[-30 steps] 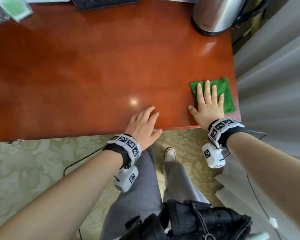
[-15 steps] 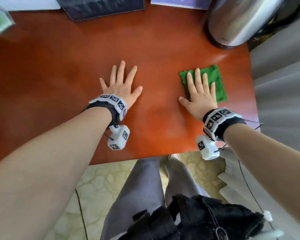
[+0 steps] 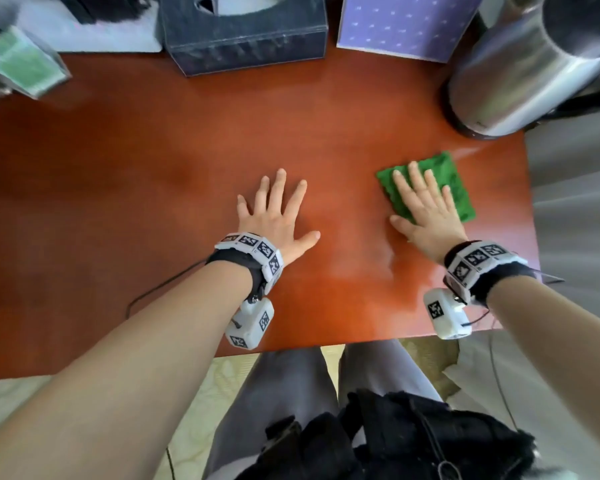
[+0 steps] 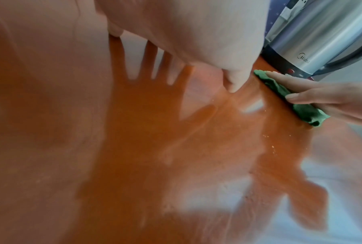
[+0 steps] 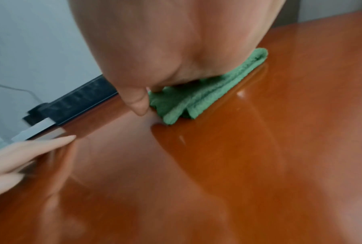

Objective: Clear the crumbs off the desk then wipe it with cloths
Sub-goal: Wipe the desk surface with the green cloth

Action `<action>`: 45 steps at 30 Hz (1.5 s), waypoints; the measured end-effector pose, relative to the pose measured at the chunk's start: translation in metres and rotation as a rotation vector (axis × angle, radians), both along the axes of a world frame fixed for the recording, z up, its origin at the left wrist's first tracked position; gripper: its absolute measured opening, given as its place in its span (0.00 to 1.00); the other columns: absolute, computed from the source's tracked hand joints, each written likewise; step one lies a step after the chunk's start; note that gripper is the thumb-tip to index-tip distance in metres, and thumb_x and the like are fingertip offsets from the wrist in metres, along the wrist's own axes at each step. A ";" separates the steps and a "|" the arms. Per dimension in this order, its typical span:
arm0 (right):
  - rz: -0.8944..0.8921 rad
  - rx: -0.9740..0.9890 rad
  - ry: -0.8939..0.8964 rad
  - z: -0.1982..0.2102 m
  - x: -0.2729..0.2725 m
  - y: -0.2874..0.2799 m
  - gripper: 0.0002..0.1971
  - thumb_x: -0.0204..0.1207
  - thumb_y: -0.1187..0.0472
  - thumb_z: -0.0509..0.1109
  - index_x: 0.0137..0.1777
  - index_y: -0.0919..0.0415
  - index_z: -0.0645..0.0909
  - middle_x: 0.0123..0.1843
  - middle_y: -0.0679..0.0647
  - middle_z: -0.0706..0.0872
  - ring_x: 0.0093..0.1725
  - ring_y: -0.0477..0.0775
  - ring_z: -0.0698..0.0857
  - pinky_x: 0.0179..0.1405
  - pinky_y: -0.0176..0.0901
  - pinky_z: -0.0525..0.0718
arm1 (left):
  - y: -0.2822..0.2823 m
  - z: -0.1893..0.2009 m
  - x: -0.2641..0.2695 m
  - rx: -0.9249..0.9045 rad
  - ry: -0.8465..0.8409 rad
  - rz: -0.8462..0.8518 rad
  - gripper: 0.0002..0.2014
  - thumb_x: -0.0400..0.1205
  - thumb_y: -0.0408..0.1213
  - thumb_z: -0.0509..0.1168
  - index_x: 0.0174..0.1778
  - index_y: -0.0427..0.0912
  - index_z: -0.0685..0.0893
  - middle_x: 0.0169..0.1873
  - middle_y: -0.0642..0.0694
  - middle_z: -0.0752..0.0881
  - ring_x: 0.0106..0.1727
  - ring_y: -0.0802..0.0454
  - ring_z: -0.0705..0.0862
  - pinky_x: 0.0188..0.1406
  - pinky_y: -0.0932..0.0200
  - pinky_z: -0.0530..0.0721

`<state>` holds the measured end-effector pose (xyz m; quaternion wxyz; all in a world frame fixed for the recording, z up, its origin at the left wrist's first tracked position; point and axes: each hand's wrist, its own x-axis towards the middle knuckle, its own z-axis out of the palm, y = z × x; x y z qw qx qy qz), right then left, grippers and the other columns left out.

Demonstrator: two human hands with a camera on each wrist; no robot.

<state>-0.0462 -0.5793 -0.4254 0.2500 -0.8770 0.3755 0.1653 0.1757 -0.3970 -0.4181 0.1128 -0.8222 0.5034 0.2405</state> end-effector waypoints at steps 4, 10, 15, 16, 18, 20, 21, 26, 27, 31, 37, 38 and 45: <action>-0.156 -0.073 0.019 -0.002 0.017 -0.008 0.42 0.81 0.46 0.62 0.87 0.46 0.39 0.88 0.49 0.35 0.87 0.58 0.37 0.83 0.63 0.37 | -0.002 -0.002 -0.013 0.013 -0.014 0.034 0.48 0.76 0.76 0.45 0.85 0.55 0.33 0.85 0.44 0.32 0.86 0.37 0.40 0.79 0.24 0.52; 0.250 -0.037 0.033 0.004 0.068 0.049 0.42 0.81 0.40 0.57 0.87 0.48 0.36 0.87 0.50 0.31 0.86 0.57 0.34 0.83 0.64 0.36 | -0.006 -0.003 -0.022 -0.015 -0.040 0.085 0.49 0.76 0.75 0.49 0.87 0.53 0.39 0.86 0.43 0.36 0.86 0.37 0.41 0.78 0.24 0.52; 0.371 -0.023 -0.010 0.004 0.046 0.029 0.34 0.86 0.46 0.51 0.87 0.43 0.36 0.87 0.45 0.32 0.86 0.53 0.35 0.85 0.58 0.37 | -0.008 -0.002 -0.024 -0.004 -0.042 0.106 0.49 0.75 0.75 0.51 0.87 0.54 0.40 0.86 0.45 0.36 0.86 0.38 0.42 0.79 0.25 0.52; 0.303 -0.019 -0.020 0.002 0.033 0.016 0.34 0.87 0.47 0.51 0.87 0.42 0.37 0.87 0.45 0.33 0.86 0.53 0.36 0.85 0.57 0.37 | -0.008 -0.002 -0.024 0.005 -0.037 0.109 0.49 0.76 0.75 0.51 0.87 0.54 0.40 0.86 0.45 0.36 0.86 0.38 0.41 0.79 0.25 0.51; 0.096 -0.008 -0.032 0.002 0.003 -0.010 0.33 0.87 0.50 0.53 0.87 0.41 0.40 0.88 0.45 0.36 0.87 0.54 0.38 0.84 0.57 0.37 | -0.008 -0.003 -0.023 0.014 -0.040 0.105 0.49 0.76 0.75 0.49 0.86 0.54 0.39 0.86 0.45 0.35 0.86 0.38 0.41 0.80 0.25 0.51; -0.099 -0.011 -0.016 0.005 -0.026 -0.033 0.33 0.86 0.52 0.55 0.87 0.40 0.43 0.88 0.45 0.38 0.87 0.55 0.40 0.84 0.58 0.39 | -0.009 -0.003 -0.024 0.019 -0.044 0.107 0.48 0.77 0.75 0.48 0.86 0.54 0.38 0.86 0.45 0.34 0.86 0.37 0.41 0.80 0.25 0.50; -0.167 -0.009 -0.004 0.007 -0.037 -0.041 0.34 0.86 0.52 0.56 0.87 0.40 0.43 0.88 0.46 0.39 0.87 0.56 0.40 0.85 0.59 0.40 | -0.009 -0.004 -0.025 0.015 -0.043 0.115 0.48 0.77 0.75 0.47 0.86 0.54 0.38 0.86 0.45 0.34 0.86 0.37 0.40 0.80 0.25 0.49; -0.286 -0.003 0.098 0.011 -0.023 -0.038 0.39 0.82 0.45 0.57 0.87 0.46 0.39 0.88 0.49 0.34 0.87 0.58 0.37 0.84 0.64 0.39 | -0.015 -0.004 -0.032 0.019 -0.036 0.169 0.48 0.76 0.76 0.46 0.86 0.53 0.40 0.86 0.45 0.35 0.86 0.37 0.40 0.80 0.24 0.48; -0.249 0.004 0.098 0.013 -0.011 -0.030 0.40 0.82 0.43 0.58 0.87 0.47 0.39 0.88 0.50 0.34 0.87 0.58 0.37 0.83 0.64 0.38 | -0.016 -0.003 -0.033 0.028 -0.034 0.178 0.48 0.76 0.76 0.46 0.86 0.53 0.40 0.86 0.46 0.35 0.86 0.37 0.39 0.80 0.24 0.48; 0.110 0.072 0.037 0.019 0.031 0.012 0.41 0.81 0.40 0.57 0.87 0.47 0.39 0.87 0.49 0.32 0.86 0.56 0.35 0.83 0.63 0.35 | -0.017 0.002 -0.034 0.041 -0.014 0.202 0.47 0.78 0.73 0.50 0.86 0.54 0.41 0.86 0.47 0.34 0.86 0.39 0.38 0.81 0.26 0.47; -0.184 0.395 -0.354 0.048 0.019 -0.022 0.24 0.79 0.59 0.68 0.76 0.50 0.77 0.86 0.50 0.61 0.83 0.52 0.61 0.83 0.42 0.52 | -0.035 0.021 -0.044 -0.079 -0.069 0.121 0.37 0.85 0.58 0.53 0.86 0.43 0.53 0.87 0.40 0.44 0.87 0.41 0.44 0.82 0.29 0.49; -0.296 0.304 -0.459 0.053 0.005 -0.033 0.19 0.77 0.62 0.67 0.68 0.53 0.84 0.78 0.52 0.75 0.76 0.52 0.74 0.80 0.41 0.63 | -0.044 0.024 -0.053 -0.176 -0.067 0.042 0.35 0.85 0.55 0.54 0.85 0.41 0.56 0.86 0.39 0.46 0.87 0.40 0.47 0.83 0.30 0.51; -1.118 -0.092 -0.540 0.067 -0.082 -0.114 0.17 0.67 0.62 0.65 0.56 0.56 0.82 0.52 0.52 0.88 0.55 0.56 0.85 0.52 0.32 0.74 | -0.122 0.013 -0.160 -0.062 0.097 -0.123 0.41 0.86 0.64 0.40 0.87 0.38 0.39 0.85 0.38 0.33 0.87 0.43 0.35 0.86 0.41 0.44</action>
